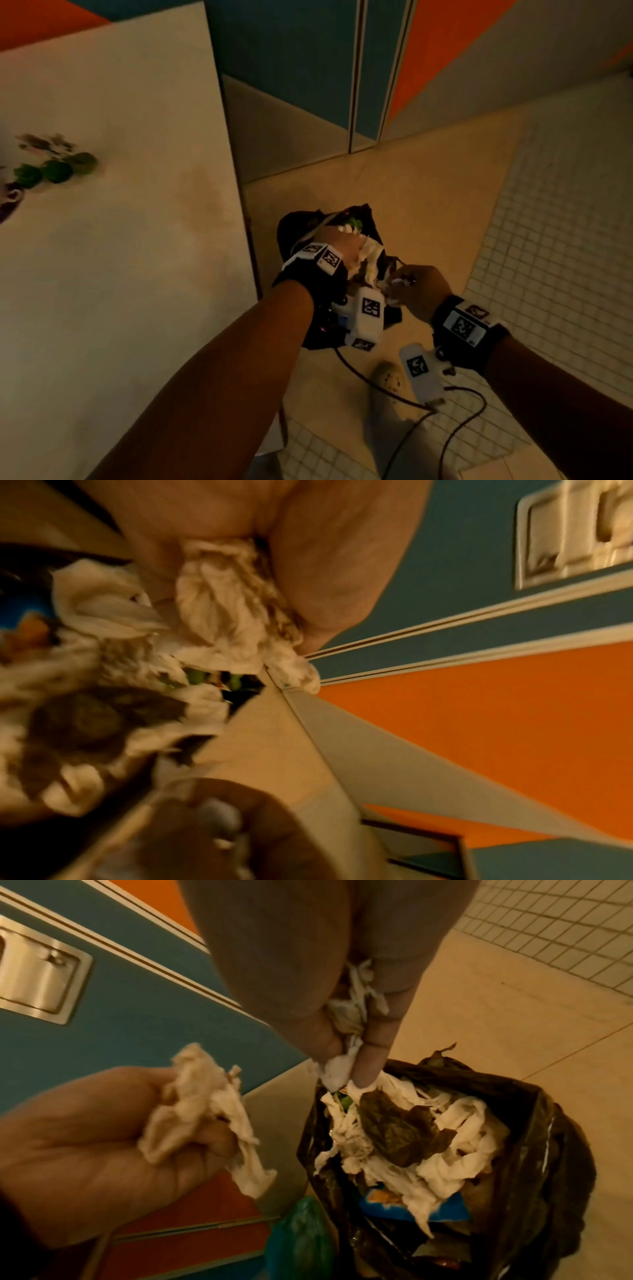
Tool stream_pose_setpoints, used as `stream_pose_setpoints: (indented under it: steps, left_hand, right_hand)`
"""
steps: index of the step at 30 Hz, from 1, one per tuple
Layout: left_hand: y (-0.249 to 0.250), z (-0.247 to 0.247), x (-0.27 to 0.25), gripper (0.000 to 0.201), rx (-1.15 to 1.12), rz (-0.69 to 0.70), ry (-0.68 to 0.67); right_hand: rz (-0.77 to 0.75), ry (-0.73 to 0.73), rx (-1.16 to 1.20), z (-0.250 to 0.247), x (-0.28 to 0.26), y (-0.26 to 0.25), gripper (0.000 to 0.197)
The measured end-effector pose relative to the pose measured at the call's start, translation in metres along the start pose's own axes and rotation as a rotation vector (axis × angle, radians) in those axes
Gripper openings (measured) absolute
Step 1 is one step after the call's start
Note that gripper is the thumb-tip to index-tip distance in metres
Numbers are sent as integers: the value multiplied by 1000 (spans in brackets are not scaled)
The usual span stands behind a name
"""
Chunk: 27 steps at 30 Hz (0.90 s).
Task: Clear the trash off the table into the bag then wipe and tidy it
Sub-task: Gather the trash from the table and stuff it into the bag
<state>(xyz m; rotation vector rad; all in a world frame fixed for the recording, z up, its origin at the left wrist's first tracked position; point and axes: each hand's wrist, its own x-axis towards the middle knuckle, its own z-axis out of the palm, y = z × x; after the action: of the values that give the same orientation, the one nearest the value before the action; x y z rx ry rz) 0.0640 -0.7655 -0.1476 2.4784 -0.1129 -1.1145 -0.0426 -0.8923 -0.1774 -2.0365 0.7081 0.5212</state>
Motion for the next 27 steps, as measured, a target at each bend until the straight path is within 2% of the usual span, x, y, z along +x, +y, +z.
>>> stream_pose_setpoints:
  steps: [1, 2, 5, 6, 7, 10, 12, 13, 15, 18, 22, 24, 27]
  left_hand:
    - [-3, 8, 8, 40, 42, 15, 21]
    - [-11, 17, 21, 42, 111, -37, -22]
    - [-30, 46, 43, 57, 291, -61, -175]
    - [-38, 55, 54, 62, 278, -129, -219]
    - [-44, 61, 62, 69, 377, -105, -253]
    - [-56, 75, 78, 87, 399, -204, -382]
    - [-63, 86, 88, 90, 445, -228, -378]
    - [-65, 93, 95, 93, 462, -244, -389]
    - [-66, 105, 109, 94, 525, -283, -429]
    - [-63, 116, 121, 77, 557, -341, -477]
    - [-59, 118, 125, 63, 632, -216, -452]
    - [-59, 110, 123, 56, 583, -149, -454]
    - [-49, 86, 104, 68, 574, -56, -444]
  right_hand:
    - [6, -38, 1, 4, 12, 4, 11]
    - [12, -80, -12, 9, 24, 9, 11]
    - [-26, -187, -150, 28, 55, 17, 20]
    - [-31, -221, -177, 35, 64, 18, 21]
    - [-34, -256, -196, 41, 72, 20, 20]
    - [-47, -327, -254, 57, 95, 31, 20]
    - [-61, -352, -312, 66, 109, 40, 45]
    - [-62, -370, -351, 69, 114, 43, 50]
    - [-25, -424, -375, 77, 124, 49, 50]
    - [7, -541, -431, 86, 130, 52, 38]
    - [-13, -603, -492, 91, 133, 55, 32]
    - [-30, -637, -524, 89, 129, 54, 31]
    - [-71, -534, -463, 71, 118, 43, 45]
